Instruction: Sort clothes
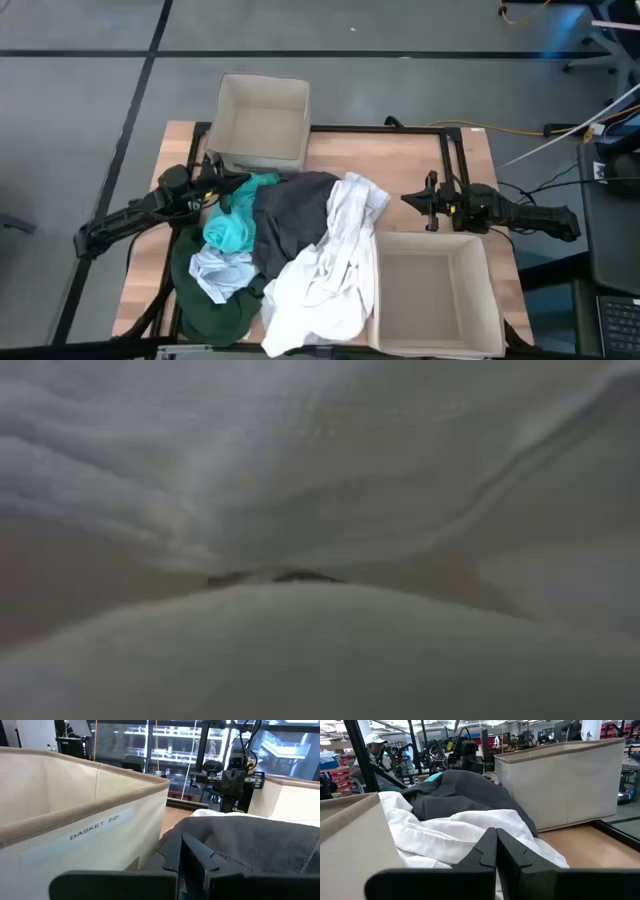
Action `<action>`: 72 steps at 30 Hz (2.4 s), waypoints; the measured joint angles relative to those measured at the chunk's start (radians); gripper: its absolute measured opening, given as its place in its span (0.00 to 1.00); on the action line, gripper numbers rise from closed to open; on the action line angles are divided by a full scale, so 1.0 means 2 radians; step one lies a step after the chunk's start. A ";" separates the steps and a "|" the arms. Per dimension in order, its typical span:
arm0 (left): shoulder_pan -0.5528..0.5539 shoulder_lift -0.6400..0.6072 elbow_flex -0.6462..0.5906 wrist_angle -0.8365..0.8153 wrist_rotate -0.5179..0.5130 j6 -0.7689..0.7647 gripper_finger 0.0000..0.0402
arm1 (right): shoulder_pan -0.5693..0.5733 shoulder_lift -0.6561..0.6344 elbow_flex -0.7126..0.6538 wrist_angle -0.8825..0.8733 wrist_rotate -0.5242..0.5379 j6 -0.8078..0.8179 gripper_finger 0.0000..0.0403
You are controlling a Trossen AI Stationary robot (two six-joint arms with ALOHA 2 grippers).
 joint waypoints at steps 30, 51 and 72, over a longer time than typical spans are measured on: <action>0.000 0.000 0.000 0.000 0.000 0.000 0.00 | 0.000 0.000 0.000 0.000 0.000 0.000 0.01; 0.000 0.000 0.000 0.036 -0.011 -0.031 0.00 | 0.000 0.000 0.000 0.003 0.002 -0.001 0.01; -0.028 0.126 0.136 0.093 0.078 -0.024 0.00 | 0.000 0.000 0.000 0.098 0.005 -0.009 0.01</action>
